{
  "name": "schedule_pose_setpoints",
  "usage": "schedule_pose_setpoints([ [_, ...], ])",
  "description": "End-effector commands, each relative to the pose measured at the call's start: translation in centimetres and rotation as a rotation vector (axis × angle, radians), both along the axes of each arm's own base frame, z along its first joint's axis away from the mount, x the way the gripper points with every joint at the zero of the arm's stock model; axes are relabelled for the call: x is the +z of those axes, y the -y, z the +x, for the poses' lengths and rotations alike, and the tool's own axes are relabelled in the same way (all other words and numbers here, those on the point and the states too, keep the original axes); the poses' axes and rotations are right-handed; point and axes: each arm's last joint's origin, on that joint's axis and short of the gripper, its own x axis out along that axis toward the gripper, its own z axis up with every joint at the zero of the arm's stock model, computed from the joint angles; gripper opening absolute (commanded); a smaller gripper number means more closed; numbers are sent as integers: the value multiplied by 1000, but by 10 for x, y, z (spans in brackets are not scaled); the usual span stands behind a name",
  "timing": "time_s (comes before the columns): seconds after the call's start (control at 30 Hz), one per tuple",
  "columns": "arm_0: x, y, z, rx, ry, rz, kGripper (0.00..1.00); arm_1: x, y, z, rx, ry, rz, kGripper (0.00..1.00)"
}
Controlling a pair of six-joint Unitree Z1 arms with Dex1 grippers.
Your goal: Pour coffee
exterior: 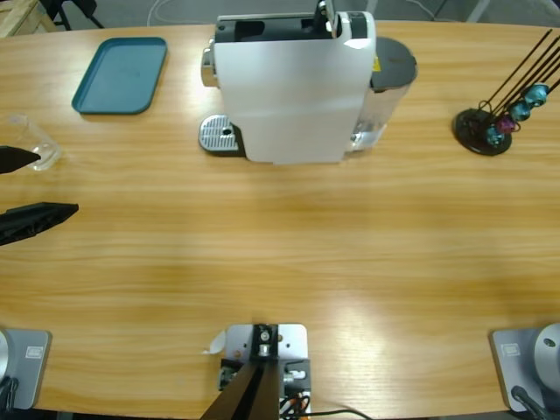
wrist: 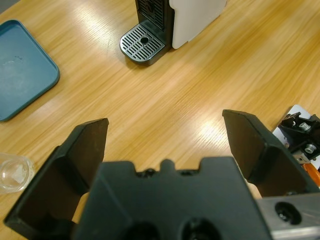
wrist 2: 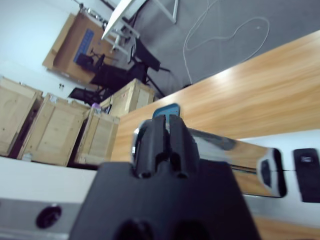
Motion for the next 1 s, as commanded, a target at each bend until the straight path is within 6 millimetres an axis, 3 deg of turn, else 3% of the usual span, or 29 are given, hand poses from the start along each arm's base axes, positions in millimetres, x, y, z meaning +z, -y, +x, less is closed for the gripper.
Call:
schedule_pose_setpoints([
  [0.03, -3, -3, -2, 3, -4, 16, 1000, -58, -43, 17, 148, -86, -68, 0],
  [0.3, -5, -1, 1, 9, -16, 29, 1000, -96, -71, 19, 248, -141, -127, 0],
  [0.77, -5, -3, 3, 36, -15, 28, 1000, -181, -72, 20, 263, -343, -390, 0],
  [1.0, -6, -4, 5, 46, -19, 32, 1000, -189, -86, 31, 267, -426, -495, 0],
])
